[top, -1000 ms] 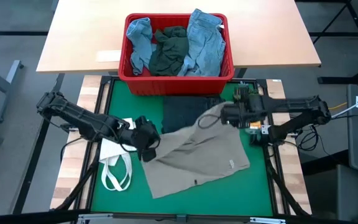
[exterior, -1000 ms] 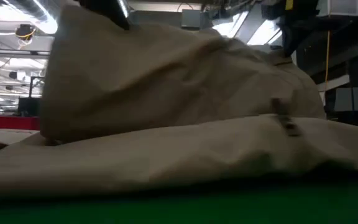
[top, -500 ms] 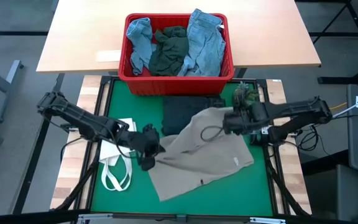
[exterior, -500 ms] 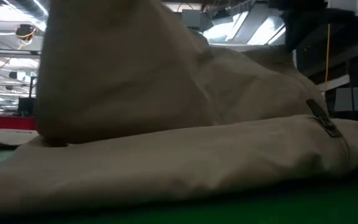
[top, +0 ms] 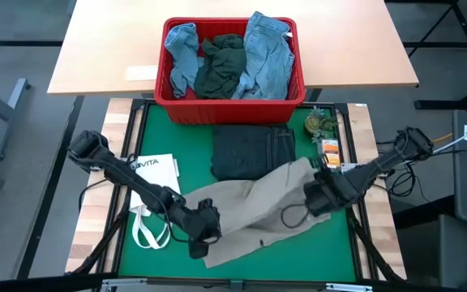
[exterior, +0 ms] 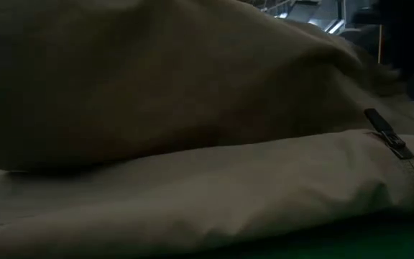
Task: Fold laundry
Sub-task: Fold the brown shorts
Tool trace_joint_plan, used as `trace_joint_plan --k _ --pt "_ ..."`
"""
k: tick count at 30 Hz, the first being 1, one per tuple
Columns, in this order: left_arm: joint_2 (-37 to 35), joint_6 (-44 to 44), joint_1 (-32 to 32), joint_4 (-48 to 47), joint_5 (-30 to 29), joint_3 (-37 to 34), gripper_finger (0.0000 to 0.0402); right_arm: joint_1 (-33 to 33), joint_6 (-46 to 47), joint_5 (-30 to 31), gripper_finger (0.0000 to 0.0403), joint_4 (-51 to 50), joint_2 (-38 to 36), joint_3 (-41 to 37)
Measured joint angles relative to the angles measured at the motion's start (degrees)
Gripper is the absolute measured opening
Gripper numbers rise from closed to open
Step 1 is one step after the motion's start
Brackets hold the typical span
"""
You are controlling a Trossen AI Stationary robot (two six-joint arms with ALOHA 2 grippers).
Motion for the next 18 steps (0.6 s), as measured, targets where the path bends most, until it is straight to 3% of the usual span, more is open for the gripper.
trace_joint_plan --k 10,18 --pt "4.67 -0.31 -1.97 6.62 4.64 0.00 0.0000 10.47 7.13 -12.51 0.0012 9.13 0.00 -5.87" --pt "4.71 -2.34 -2.30 9.34 9.65 0.00 0.0020 12.77 9.90 -20.17 0.0012 13.81 0.00 -6.04"
